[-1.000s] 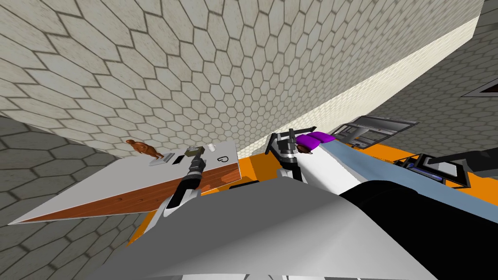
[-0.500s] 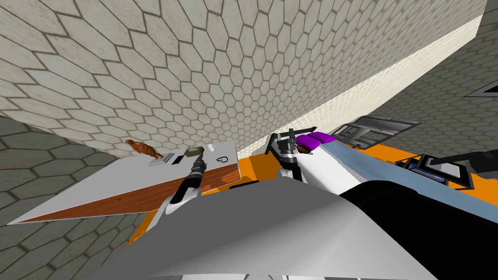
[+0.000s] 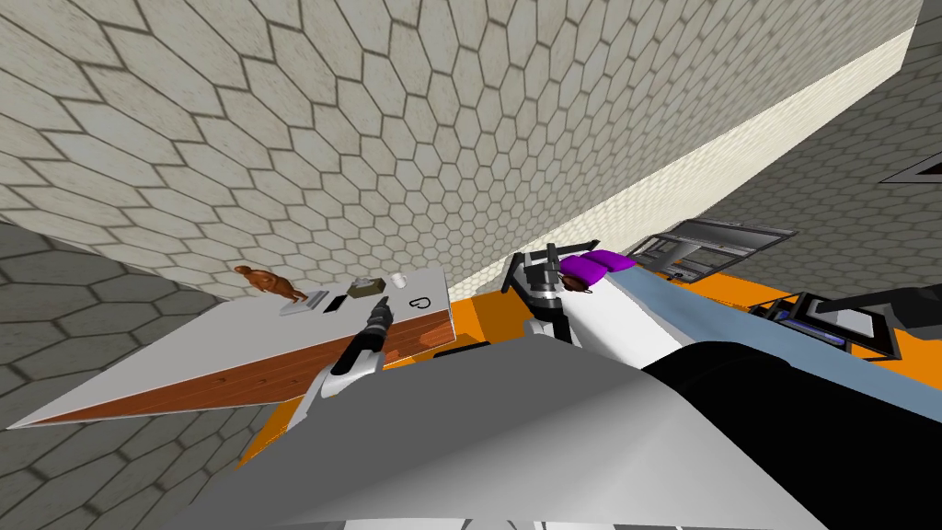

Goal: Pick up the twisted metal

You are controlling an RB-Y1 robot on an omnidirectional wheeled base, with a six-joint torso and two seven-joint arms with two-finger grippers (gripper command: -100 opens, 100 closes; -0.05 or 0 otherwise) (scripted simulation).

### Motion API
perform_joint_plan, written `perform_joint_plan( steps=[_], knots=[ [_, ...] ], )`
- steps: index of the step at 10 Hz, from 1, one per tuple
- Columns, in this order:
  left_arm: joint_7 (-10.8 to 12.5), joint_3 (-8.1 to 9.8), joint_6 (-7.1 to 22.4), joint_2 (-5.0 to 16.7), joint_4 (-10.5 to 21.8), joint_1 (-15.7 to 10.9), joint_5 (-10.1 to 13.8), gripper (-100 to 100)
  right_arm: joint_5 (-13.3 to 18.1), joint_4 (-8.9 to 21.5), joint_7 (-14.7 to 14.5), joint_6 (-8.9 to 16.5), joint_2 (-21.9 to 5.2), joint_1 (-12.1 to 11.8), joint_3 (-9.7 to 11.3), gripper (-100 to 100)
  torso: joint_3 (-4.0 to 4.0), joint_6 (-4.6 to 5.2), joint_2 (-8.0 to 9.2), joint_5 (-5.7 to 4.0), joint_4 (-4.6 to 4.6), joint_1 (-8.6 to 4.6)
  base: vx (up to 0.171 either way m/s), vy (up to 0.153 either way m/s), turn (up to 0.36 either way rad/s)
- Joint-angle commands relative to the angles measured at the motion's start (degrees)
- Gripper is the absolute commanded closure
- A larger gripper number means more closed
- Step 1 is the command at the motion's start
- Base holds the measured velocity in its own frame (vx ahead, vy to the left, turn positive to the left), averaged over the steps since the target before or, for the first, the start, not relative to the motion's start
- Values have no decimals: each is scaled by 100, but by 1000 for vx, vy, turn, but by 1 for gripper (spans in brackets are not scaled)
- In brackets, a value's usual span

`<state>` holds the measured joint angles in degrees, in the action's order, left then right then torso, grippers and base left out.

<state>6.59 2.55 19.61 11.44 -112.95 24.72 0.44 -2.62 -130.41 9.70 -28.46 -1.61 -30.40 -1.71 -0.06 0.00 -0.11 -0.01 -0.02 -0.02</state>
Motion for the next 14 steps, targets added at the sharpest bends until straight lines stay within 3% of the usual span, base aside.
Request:
perform_joint_plan(
  steps=[1,8,14],
  knots=[
    [-8,4,212,9,31,-23,14,-100,0,0,0,0,0,0,0,0,0,0,0,0,0,0,19,-3,-1],
    [-193,-20,1322,-168,392,-435,10,-100,0,0,0,0,0,0,0,0,-2,0,-4,1,-1,5,26,6,-9],
    [-374,-49,2135,-644,617,-795,2,-100,0,0,0,0,0,0,0,0,-6,0,-11,1,-2,5,46,16,-17]
  ],
)
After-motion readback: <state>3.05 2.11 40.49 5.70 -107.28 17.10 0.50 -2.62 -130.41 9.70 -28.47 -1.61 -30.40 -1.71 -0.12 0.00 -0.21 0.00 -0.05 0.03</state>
